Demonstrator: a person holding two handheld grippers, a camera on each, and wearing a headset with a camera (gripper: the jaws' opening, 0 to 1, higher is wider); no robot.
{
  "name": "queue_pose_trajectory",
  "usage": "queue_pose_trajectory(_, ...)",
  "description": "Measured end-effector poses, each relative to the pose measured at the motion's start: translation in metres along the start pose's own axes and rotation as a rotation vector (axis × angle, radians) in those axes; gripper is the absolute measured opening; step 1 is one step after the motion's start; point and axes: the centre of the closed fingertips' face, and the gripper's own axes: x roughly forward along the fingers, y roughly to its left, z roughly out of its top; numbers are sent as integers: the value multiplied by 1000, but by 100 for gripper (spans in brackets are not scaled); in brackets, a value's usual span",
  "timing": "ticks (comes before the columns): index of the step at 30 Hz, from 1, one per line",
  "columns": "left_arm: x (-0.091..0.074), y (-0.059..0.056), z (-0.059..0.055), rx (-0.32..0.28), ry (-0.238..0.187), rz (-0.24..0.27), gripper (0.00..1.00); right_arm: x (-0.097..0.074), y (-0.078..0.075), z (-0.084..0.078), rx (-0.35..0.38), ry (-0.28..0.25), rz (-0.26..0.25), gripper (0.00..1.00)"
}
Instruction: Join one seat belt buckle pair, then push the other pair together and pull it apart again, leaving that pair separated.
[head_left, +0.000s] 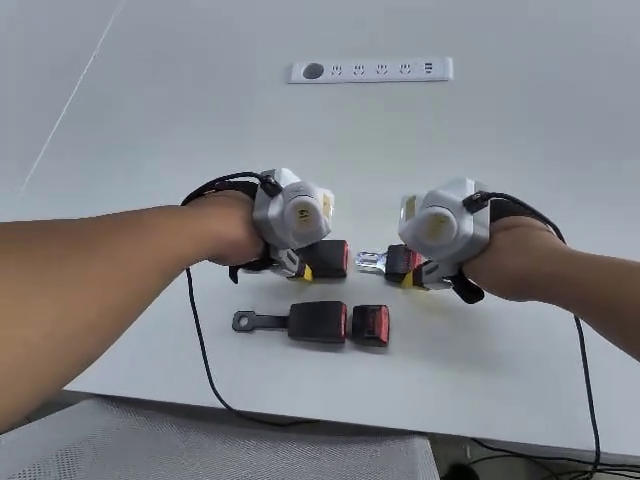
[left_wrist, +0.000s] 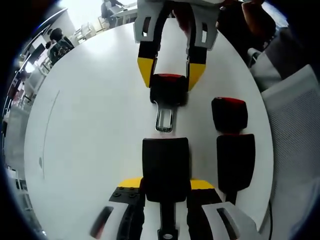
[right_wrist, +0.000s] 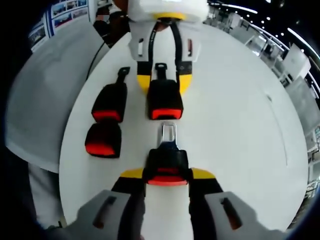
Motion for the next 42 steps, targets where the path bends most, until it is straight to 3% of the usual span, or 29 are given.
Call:
queue_pose_trajectory(10,2,1,-1,1,3,-9,33,3,-1,6,-33,7,24,32)
queue_pose_trajectory(24,3,2,-1,-5,12,-20,33,4,-1,8,-72,-3,3,32)
queue_pose_trajectory(42,4,1,-1,11,13,-23,32,10,3,19,-25,-48,28,31)
